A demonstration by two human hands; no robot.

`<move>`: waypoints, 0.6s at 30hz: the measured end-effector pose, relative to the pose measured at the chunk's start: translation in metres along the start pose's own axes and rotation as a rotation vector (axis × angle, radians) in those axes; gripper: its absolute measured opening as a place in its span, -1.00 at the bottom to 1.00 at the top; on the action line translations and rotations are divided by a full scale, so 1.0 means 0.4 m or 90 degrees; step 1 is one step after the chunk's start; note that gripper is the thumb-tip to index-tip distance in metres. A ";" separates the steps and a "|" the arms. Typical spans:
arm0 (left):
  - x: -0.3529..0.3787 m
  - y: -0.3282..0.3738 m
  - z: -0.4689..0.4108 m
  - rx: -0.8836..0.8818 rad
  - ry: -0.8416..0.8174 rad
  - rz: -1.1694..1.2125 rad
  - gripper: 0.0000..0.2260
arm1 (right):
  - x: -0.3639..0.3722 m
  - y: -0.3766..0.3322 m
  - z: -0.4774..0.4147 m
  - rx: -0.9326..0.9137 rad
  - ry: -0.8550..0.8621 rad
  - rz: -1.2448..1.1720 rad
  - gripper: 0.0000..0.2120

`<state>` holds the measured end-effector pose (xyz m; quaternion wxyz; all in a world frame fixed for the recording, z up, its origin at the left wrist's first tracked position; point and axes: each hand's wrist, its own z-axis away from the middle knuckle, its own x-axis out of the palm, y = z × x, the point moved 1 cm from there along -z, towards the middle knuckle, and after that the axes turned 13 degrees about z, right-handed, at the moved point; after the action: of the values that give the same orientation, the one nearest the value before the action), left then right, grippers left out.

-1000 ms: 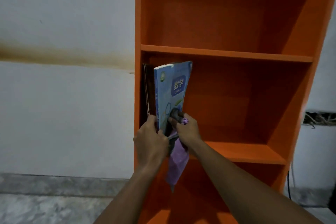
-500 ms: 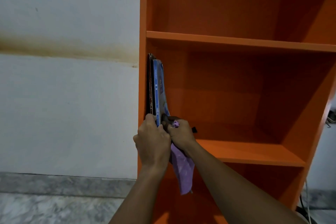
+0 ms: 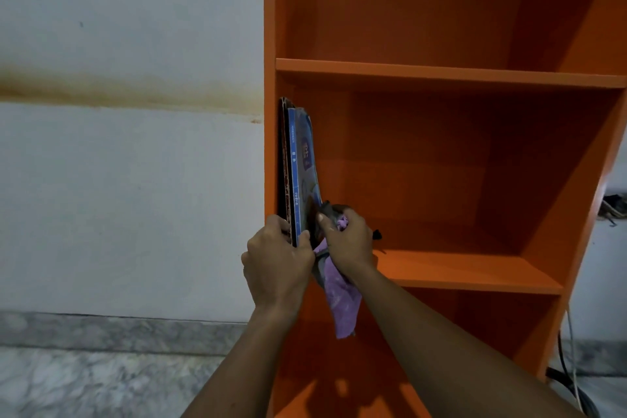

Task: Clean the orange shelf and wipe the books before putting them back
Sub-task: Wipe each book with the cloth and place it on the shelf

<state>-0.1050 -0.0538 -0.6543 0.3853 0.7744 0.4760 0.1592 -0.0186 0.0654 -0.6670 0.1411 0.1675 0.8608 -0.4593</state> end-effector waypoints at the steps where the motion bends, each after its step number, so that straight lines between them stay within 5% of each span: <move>1: -0.004 0.004 0.004 -0.002 -0.001 -0.013 -0.79 | -0.008 -0.006 0.008 -0.007 0.004 0.014 -0.81; 4: -0.019 0.029 0.020 0.005 -0.024 -0.056 -0.83 | -0.055 -0.027 0.055 -0.003 0.011 -0.001 -0.87; 8: -0.047 0.080 0.071 0.000 -0.182 -0.097 -0.82 | -0.182 -0.013 0.188 0.046 0.005 -0.007 -0.89; 12: -0.040 0.150 0.200 -0.132 -0.377 -0.077 -0.67 | -0.341 0.071 0.373 0.064 -0.043 0.005 -0.85; 18: 0.015 0.136 0.630 -0.334 -0.571 -0.066 -0.93 | -0.471 0.313 0.675 0.269 -0.166 0.165 -0.74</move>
<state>0.0858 -0.1745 -0.7787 0.7398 0.6191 0.2463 -0.0933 0.2280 -0.1256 -0.8306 0.2702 0.2418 0.6918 -0.6245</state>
